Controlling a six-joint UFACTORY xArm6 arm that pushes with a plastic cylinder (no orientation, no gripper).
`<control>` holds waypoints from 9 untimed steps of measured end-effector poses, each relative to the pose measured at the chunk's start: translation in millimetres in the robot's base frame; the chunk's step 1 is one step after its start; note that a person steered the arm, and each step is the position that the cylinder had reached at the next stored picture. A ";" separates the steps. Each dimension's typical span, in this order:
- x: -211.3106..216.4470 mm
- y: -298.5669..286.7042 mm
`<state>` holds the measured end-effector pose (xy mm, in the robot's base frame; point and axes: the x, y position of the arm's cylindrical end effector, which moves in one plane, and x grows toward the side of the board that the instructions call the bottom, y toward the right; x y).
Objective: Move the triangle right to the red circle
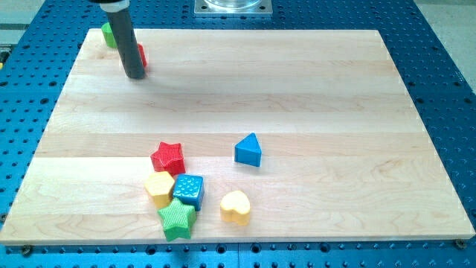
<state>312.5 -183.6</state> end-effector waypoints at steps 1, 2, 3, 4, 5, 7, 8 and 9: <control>-34.4 -19.0; -48.0 -31.0; -0.5 70.4; 51.2 186.0; 144.8 256.6; 253.8 192.6; 185.2 167.7; 150.3 191.7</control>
<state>462.8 8.1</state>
